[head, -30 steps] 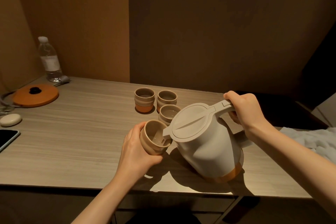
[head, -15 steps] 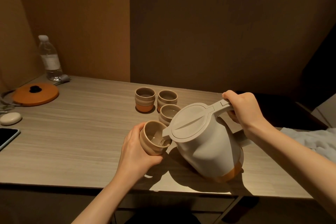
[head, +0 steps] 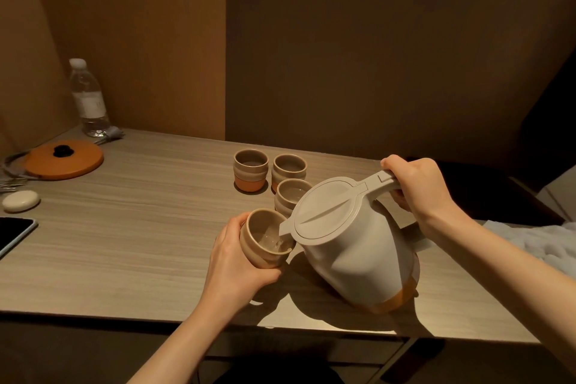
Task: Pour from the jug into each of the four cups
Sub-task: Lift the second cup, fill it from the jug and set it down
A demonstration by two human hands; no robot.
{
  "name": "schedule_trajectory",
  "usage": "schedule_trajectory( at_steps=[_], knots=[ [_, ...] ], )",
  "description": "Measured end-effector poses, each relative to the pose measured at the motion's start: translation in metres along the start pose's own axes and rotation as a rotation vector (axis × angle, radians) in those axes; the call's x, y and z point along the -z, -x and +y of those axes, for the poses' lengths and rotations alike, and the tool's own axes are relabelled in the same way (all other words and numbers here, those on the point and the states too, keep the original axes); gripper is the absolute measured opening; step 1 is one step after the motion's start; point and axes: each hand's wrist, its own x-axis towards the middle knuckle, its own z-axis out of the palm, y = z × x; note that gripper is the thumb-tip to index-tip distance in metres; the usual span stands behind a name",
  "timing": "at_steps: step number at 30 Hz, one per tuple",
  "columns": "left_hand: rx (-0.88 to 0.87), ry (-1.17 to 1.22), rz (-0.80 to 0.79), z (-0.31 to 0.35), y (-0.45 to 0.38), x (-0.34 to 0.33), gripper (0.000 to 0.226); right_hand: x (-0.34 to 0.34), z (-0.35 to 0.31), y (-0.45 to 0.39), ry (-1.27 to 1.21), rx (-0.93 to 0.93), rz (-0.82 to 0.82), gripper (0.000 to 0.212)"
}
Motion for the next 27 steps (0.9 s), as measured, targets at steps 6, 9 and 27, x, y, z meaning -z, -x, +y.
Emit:
schedule_trajectory(
  at_steps=[6,9,27],
  knots=[
    [0.005,-0.007,-0.001,-0.0007,0.0006,0.0000,0.094,-0.0014,-0.0003,-0.0016,-0.001,-0.007,0.000,0.042],
    [0.010,-0.010,0.003,-0.0016,0.0014,-0.0007,0.095,-0.0019,-0.0011,-0.0010,0.002,-0.003,0.000,0.043],
    [0.023,0.009,0.014,-0.0048,0.0055,-0.0039,0.095,-0.0029,-0.0046,0.0006,-0.025,-0.008,-0.011,0.040]
  ],
)
